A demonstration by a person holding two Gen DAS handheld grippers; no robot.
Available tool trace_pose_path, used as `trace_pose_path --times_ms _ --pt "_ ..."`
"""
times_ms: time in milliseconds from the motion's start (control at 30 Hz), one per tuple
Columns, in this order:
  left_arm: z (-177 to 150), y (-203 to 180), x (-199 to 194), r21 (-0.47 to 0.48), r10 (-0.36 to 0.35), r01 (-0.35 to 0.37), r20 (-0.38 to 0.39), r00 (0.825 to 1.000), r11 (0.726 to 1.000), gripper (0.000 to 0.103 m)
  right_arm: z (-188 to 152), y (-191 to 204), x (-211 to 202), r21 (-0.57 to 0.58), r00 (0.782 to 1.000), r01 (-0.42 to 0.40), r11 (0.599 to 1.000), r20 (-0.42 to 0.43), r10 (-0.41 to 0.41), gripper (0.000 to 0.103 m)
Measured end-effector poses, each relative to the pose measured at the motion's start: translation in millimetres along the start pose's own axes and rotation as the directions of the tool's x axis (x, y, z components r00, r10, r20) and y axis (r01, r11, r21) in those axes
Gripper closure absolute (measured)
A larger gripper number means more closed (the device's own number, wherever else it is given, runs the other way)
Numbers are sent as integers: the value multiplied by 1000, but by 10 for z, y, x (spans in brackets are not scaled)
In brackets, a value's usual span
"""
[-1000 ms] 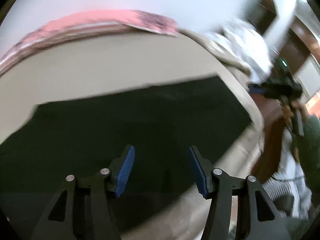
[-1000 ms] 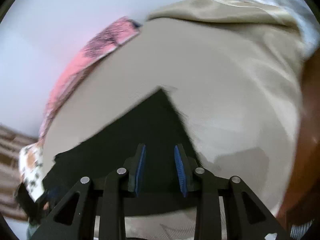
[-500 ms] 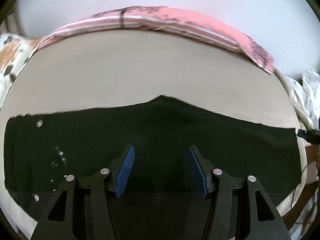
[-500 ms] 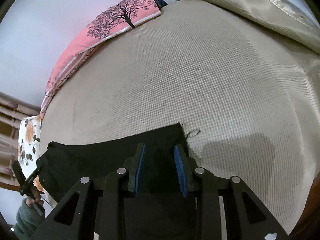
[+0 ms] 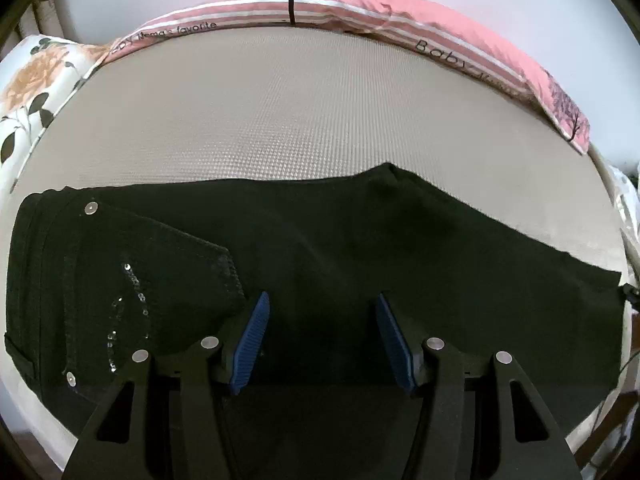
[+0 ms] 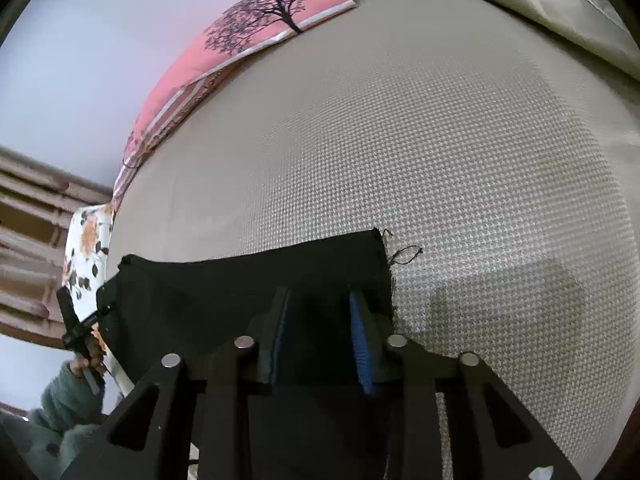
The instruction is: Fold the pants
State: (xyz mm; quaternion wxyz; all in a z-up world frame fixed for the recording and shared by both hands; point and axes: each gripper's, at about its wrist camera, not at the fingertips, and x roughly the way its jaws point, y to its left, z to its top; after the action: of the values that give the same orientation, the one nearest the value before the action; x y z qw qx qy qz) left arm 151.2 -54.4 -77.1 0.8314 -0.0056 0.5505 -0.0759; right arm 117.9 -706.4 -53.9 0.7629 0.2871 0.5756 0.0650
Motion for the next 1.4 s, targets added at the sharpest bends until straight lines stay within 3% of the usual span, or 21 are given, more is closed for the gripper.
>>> trace_pose_path --times_ms 233,433,600,733,833,867,900,933,967,1033,1100,1300,1400 --pt "21 -34 19 6 8 -8 -7 1000 1000 46 -42 174 -95 -26 994 60 998 92 -57 92" --pt "48 -46 4 3 5 -5 1 1000 1000 46 -43 513 -493 9 952 143 990 271 -140 96" --pt "102 -59 -26 -2 1 0 21 1000 1000 46 -18 607 -525 58 928 206 977 305 -214 97" --pt "101 -60 -88 8 0 0 50 999 1000 46 -77 479 -560 125 916 208 970 322 -238 101" --pt "112 -31 -86 13 -3 2 73 997 1000 46 -74 220 -456 188 908 250 950 295 -297 103" --pt "122 -15 -58 6 -1 0 69 998 1000 46 -58 134 -406 192 927 202 960 278 -251 103" --pt "127 -7 -33 2 -1 1 63 998 1000 46 -57 93 -369 200 931 201 959 266 -251 103" --pt "127 5 -10 -3 -1 1 59 998 1000 46 -68 92 -365 215 917 246 945 263 -299 103" --pt "124 11 -1 -5 0 1 62 998 1000 46 -74 99 -375 217 917 248 944 262 -301 98" --pt "112 6 -9 2 -2 2 72 997 1000 46 -111 77 -439 236 925 225 945 254 -284 97" --pt "102 -1 -21 11 -6 5 75 997 1000 46 -179 76 -547 242 918 241 940 259 -302 95" --pt "1 -78 -187 64 -28 21 116 993 998 46 -787 100 -741 291 941 237 927 170 -294 71" --pt "-74 -127 -214 114 -33 19 115 993 993 46 -1082 137 -659 299 953 236 925 112 -280 71"
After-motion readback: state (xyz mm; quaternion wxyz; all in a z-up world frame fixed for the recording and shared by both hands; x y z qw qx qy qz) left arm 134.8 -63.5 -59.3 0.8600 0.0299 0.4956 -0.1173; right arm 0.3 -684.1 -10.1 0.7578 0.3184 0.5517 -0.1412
